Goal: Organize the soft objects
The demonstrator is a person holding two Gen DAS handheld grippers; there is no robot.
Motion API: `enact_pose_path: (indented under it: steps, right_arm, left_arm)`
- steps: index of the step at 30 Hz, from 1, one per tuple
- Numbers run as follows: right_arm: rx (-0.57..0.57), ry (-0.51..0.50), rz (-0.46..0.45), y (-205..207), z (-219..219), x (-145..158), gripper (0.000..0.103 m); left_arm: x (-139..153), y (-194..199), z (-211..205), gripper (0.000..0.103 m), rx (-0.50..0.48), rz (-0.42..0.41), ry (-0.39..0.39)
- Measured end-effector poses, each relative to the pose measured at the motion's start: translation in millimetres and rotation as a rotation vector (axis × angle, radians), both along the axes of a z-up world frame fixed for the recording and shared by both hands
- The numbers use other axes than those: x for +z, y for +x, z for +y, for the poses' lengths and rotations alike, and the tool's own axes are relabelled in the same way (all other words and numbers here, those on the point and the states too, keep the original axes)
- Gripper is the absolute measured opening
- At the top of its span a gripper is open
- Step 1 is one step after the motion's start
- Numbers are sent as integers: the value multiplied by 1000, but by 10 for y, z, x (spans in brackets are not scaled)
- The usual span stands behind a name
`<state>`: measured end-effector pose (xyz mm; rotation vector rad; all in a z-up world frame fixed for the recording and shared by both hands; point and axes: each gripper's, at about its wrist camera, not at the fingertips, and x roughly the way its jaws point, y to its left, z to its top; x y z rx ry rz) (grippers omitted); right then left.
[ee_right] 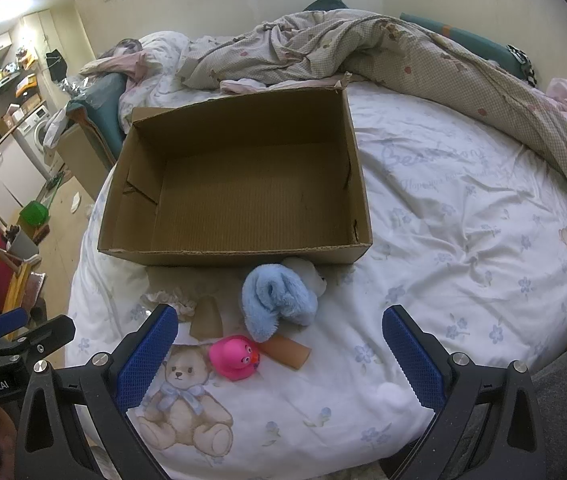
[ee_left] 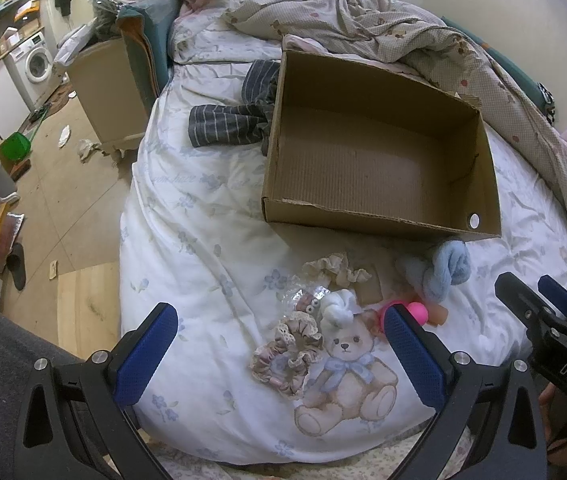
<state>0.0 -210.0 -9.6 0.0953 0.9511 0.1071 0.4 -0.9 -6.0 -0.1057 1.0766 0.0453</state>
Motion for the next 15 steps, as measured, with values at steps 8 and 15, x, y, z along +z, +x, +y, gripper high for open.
enact_pose_path:
  steps: [8, 15]
  right_arm:
    - [16, 0, 17, 11, 36, 33, 103]
    - [57, 42, 67, 142, 8, 201, 103]
  left_arm:
    - [-7, 16, -9, 103, -1, 1, 0]
    - [4, 100, 70, 103, 19, 40, -6]
